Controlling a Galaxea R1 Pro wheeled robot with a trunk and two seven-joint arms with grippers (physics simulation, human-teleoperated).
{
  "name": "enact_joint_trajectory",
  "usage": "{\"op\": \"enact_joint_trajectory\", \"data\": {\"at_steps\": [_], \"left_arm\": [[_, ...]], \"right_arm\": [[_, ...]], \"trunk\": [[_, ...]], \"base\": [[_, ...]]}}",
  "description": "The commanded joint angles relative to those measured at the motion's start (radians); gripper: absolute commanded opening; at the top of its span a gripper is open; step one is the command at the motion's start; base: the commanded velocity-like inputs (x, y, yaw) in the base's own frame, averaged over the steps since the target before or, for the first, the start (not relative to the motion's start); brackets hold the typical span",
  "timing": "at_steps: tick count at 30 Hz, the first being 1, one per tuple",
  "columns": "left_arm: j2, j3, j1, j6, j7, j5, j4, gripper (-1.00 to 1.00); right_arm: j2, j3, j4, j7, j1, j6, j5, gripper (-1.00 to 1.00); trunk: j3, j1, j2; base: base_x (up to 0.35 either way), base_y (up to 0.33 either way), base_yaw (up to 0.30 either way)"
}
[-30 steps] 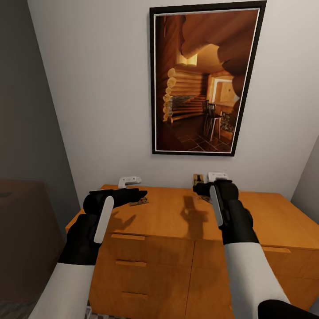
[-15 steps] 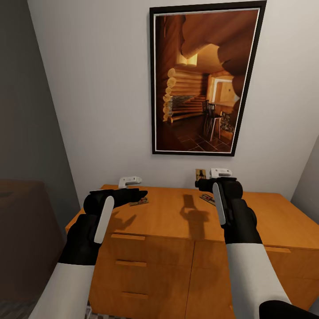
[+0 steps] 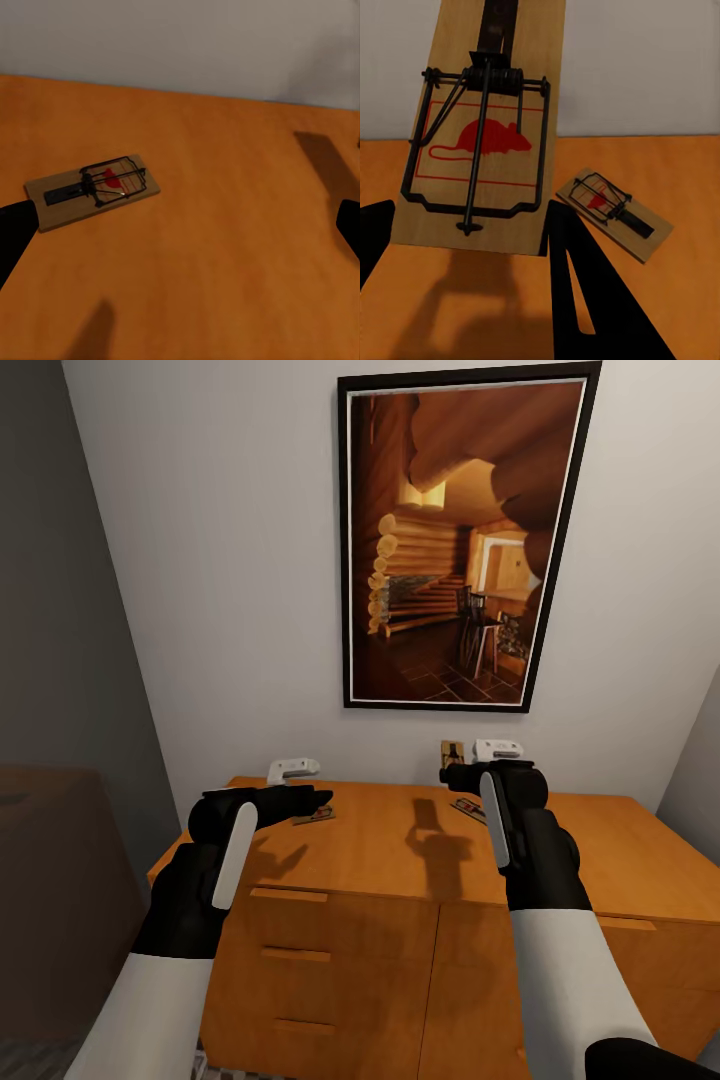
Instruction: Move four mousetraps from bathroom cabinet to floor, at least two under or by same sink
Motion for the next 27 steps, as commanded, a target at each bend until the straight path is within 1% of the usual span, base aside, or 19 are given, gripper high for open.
{"op": "enact_joint_trajectory", "data": {"at_steps": [1,27], "left_arm": [[0.000,0.001,-0.001,0.004,-0.003,0.000,-0.001,1.00],[-0.001,0.001,-0.001,0.004,-0.003,0.004,0.000,1.00]], "right_arm": [[0.001,-0.002,-0.001,0.005,-0.001,0.005,0.005,-1.00],[-0.001,0.000,0.002,0.009,-0.001,0.005,0.002,-1.00]], "trunk": [[-0.001,0.000,-0.001],[-0.001,0.000,-0.001]], "base": [[0.000,0.000,0.000],[0.000,0.000,0.000]]}}
